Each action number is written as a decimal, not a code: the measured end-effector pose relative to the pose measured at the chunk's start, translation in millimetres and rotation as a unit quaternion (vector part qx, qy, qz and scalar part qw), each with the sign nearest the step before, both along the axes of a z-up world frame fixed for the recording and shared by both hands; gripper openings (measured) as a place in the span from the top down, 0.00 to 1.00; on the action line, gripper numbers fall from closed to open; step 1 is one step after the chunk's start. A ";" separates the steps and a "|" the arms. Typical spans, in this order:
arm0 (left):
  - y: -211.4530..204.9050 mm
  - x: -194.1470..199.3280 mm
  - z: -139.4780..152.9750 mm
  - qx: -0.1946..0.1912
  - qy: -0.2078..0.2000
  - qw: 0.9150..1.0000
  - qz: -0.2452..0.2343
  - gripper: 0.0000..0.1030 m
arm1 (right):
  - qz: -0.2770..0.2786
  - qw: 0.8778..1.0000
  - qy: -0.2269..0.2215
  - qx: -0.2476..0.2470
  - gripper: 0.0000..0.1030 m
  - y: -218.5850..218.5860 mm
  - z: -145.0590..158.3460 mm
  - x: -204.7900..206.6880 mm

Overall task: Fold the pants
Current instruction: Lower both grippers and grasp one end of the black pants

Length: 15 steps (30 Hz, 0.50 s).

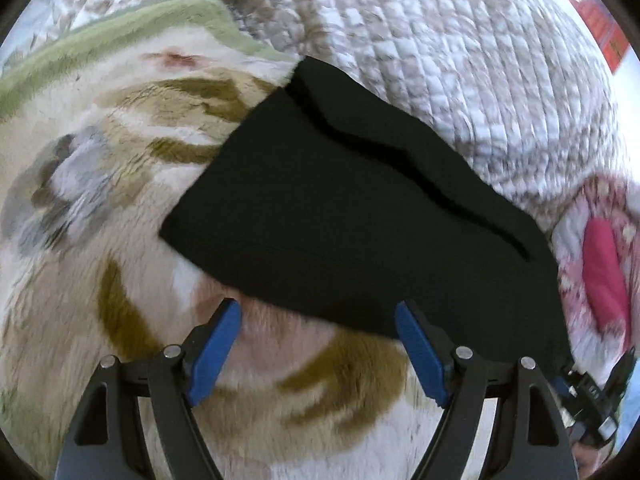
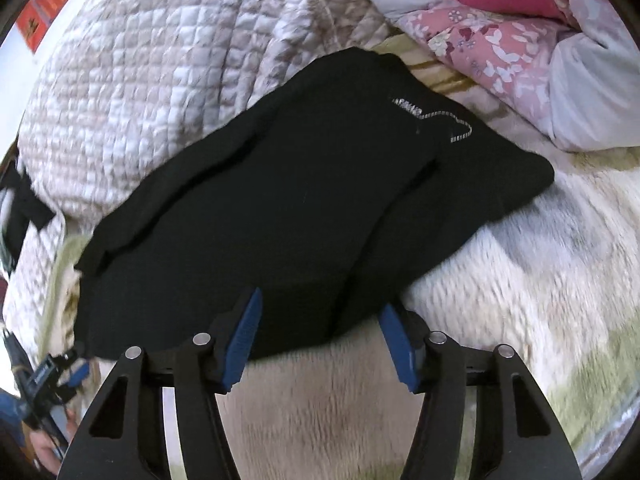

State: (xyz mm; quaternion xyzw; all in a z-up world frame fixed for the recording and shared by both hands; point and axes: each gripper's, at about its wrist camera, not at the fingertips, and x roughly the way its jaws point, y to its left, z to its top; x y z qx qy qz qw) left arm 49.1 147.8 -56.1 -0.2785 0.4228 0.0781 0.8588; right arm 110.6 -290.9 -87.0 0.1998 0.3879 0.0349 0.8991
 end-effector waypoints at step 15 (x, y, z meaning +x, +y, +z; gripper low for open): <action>17.3 27.9 -0.9 0.042 0.012 0.998 0.040 0.79 | -0.088 0.994 -0.037 0.048 0.84 -47.8 13.2 37.2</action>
